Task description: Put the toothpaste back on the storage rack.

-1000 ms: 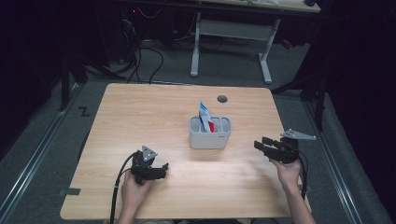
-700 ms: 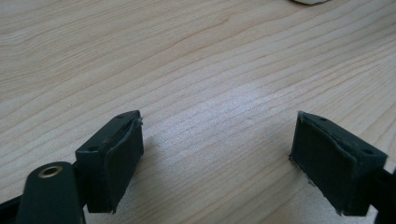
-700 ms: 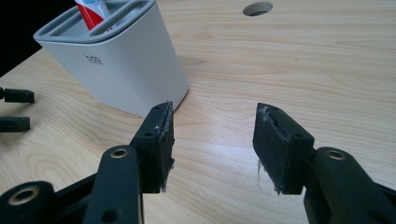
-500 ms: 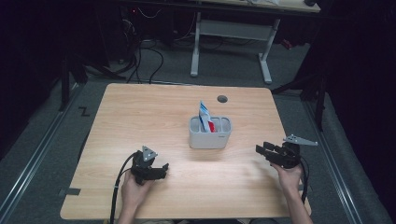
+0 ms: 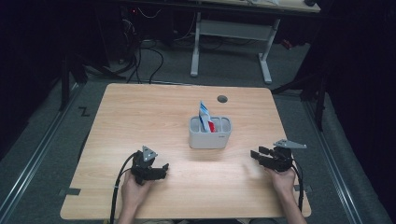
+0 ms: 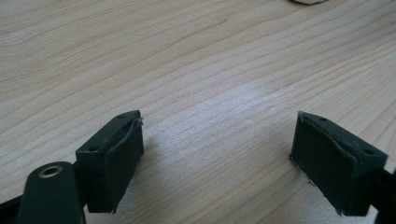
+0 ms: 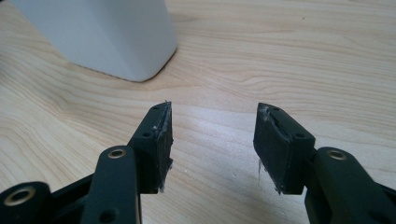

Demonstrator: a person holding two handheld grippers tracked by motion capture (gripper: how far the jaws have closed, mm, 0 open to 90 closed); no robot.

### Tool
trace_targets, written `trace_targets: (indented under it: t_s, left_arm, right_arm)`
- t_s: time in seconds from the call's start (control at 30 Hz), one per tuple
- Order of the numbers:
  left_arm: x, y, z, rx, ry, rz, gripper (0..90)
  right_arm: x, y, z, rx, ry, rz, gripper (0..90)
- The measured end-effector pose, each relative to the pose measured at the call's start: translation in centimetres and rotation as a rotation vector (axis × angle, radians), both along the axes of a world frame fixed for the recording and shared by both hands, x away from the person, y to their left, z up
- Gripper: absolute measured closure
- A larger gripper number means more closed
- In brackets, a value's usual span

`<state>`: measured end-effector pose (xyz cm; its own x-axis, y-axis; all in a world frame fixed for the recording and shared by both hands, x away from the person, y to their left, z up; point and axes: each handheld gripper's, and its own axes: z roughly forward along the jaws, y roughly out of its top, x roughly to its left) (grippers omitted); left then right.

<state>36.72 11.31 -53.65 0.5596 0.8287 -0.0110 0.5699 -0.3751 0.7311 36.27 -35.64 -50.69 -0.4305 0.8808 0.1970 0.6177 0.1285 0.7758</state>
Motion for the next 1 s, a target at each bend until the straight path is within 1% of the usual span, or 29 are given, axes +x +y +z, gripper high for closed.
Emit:
trace_targets:
  t_s: [0.17,0.27,0.3,0.33,0.37,0.5,0.57,0.7,0.77,0.83,0.87,0.93,1.0]
  left_arm:
    - [0.0,0.0,0.0,0.001,0.000,-0.001,17.3]
    - [0.0,0.0,0.0,0.000,0.000,-0.001,17.3]
    - [0.0,0.0,0.0,0.000,0.000,-0.001,17.3]
    - [0.0,0.0,0.0,0.000,0.000,-0.001,17.3]
    - [0.0,0.0,0.0,0.000,0.000,-0.001,17.3]
    - [0.0,0.0,0.0,0.000,0.000,-0.001,17.3]
    - [0.0,0.0,0.0,0.000,0.000,0.000,17.3]
    - [0.0,0.0,0.0,0.000,0.000,-0.001,17.3]
    - [0.0,0.0,0.0,0.000,0.000,0.000,17.3]
    - [0.0,0.0,0.0,0.000,0.000,-0.001,17.3]
    - [0.0,0.0,0.0,0.000,0.000,0.000,17.3]
    - [0.0,0.0,0.0,0.000,0.000,-0.001,17.3]
    - [0.0,0.0,0.0,0.000,0.000,0.000,17.3]
  right_arm:
    - [0.3,0.6,-0.6,-0.030,-0.001,-0.001,46.8]
    - [0.5,1.1,-1.0,-0.060,0.003,-0.008,47.4]
    - [0.5,1.1,-1.0,-0.060,0.003,-0.008,47.4]
    - [0.7,1.4,-1.3,-0.087,0.005,-0.008,47.4]
    - [0.7,1.5,-1.4,-0.096,0.006,-0.010,47.5]
    - [0.8,1.7,-1.7,-0.110,0.003,-0.011,47.3]
    - [0.9,1.9,-1.9,-0.128,-0.003,-0.011,47.1]
    - [1.1,2.4,-2.2,-0.138,-0.004,-0.029,46.3]
    - [1.2,2.7,-2.2,-0.156,-0.016,-0.022,46.0]
    - [1.2,2.9,-2.2,-0.165,-0.016,-0.021,45.7]
    - [1.2,3.1,-2.3,-0.184,-0.013,-0.017,44.8]
    - [1.3,3.2,-2.3,-0.194,0.002,-0.015,43.2]
    - [1.3,3.2,-2.3,-0.196,0.003,-0.013,42.4]
